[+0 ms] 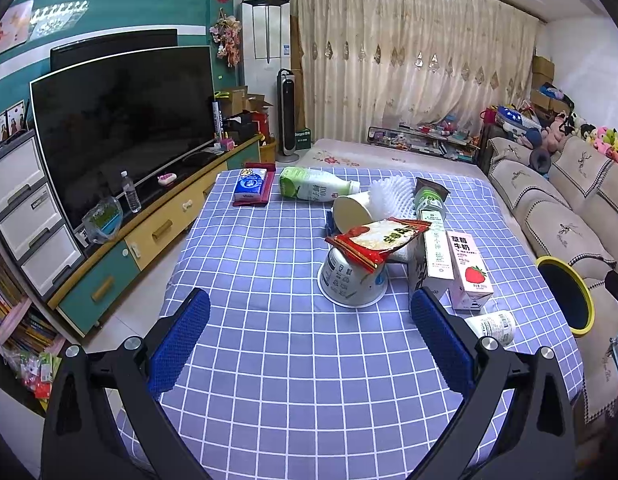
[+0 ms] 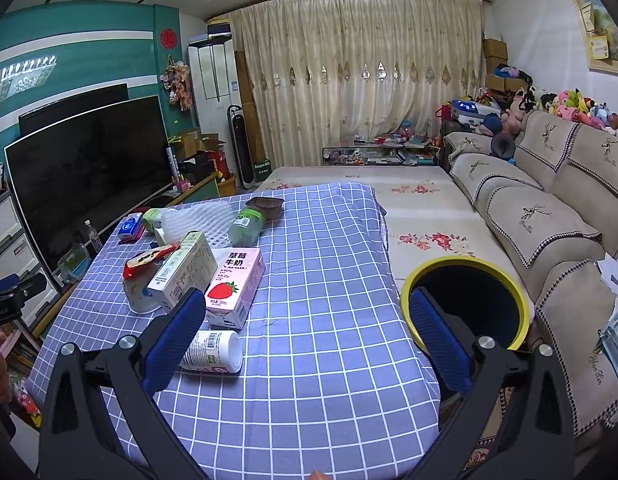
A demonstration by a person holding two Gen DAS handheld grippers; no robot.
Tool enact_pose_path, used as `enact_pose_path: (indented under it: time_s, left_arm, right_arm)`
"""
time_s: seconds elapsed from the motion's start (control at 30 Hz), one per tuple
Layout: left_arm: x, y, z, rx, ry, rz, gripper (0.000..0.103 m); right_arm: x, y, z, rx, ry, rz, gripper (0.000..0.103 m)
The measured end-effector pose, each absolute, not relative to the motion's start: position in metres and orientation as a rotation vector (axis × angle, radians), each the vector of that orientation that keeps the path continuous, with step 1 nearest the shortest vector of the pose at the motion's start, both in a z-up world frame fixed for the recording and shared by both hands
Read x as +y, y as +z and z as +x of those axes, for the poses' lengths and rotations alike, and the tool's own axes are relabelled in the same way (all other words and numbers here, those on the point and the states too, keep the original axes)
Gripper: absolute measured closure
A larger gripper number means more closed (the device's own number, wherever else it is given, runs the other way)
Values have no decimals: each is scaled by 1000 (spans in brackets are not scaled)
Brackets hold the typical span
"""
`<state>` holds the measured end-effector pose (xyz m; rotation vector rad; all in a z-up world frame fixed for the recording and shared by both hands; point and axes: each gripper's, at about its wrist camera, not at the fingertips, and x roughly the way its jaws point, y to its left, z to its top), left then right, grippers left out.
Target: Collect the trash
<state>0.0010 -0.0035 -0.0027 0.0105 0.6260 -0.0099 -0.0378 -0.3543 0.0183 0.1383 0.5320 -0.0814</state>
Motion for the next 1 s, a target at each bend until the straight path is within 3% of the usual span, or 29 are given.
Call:
enact_pose_path:
  time_s: [1.0]
  left_arm:
    - [-5, -6, 0, 638, -17, 13, 4]
  right_arm:
    - [-348, 12, -35, 541, -76, 139, 6]
